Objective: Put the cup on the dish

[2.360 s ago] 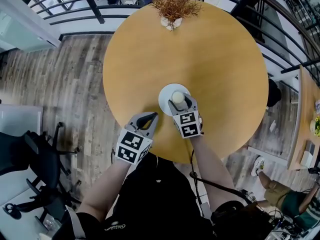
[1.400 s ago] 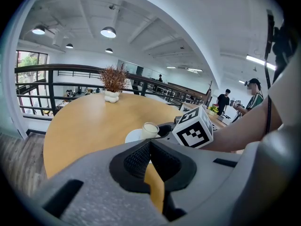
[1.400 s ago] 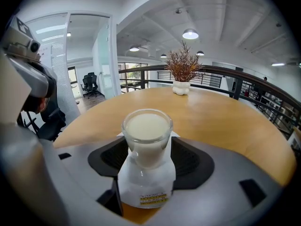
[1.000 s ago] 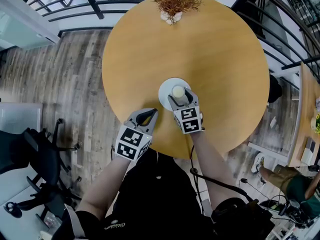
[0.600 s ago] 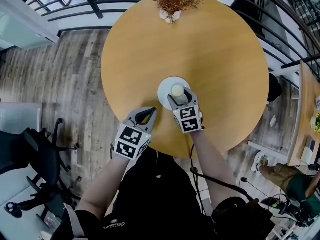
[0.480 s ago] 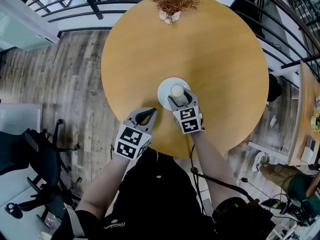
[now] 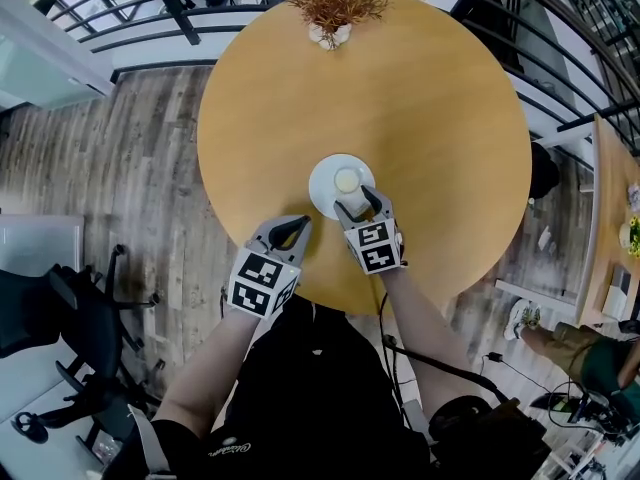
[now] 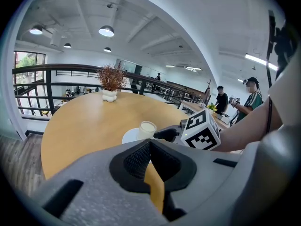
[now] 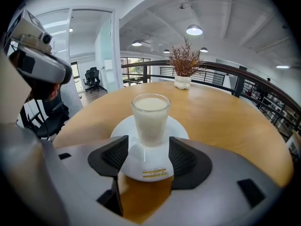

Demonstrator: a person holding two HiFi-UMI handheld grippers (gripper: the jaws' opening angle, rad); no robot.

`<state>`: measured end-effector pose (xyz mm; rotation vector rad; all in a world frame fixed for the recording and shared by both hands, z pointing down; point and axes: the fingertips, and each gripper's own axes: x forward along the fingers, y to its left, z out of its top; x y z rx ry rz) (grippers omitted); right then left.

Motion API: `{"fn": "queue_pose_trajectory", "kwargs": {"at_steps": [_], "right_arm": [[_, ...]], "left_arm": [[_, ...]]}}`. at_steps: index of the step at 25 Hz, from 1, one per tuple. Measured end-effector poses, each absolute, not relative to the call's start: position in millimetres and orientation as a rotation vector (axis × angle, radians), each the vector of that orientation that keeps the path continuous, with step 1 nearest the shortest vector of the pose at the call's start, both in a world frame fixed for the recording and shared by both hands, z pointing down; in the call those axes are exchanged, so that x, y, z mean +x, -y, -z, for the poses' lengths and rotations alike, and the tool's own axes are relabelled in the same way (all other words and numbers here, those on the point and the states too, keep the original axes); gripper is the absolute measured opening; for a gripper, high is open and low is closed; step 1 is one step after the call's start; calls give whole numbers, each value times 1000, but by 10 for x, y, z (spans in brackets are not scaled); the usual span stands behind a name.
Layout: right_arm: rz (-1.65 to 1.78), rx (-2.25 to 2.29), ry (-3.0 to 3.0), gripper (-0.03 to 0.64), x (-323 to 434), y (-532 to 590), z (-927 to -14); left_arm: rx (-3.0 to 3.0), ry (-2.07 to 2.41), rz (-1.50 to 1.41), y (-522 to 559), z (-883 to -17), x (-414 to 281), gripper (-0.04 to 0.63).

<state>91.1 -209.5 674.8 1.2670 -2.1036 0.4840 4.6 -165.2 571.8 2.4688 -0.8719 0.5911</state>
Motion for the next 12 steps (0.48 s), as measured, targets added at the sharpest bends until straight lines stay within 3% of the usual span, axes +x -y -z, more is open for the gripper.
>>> {"fn": "queue_pose_trajectory", "kwargs": {"at_steps": [12], "right_arm": [[-514, 1381, 2195, 264, 1052, 1886, -6207]], "left_arm": [[2510, 882, -539, 1724, -5493, 154, -6]]}}
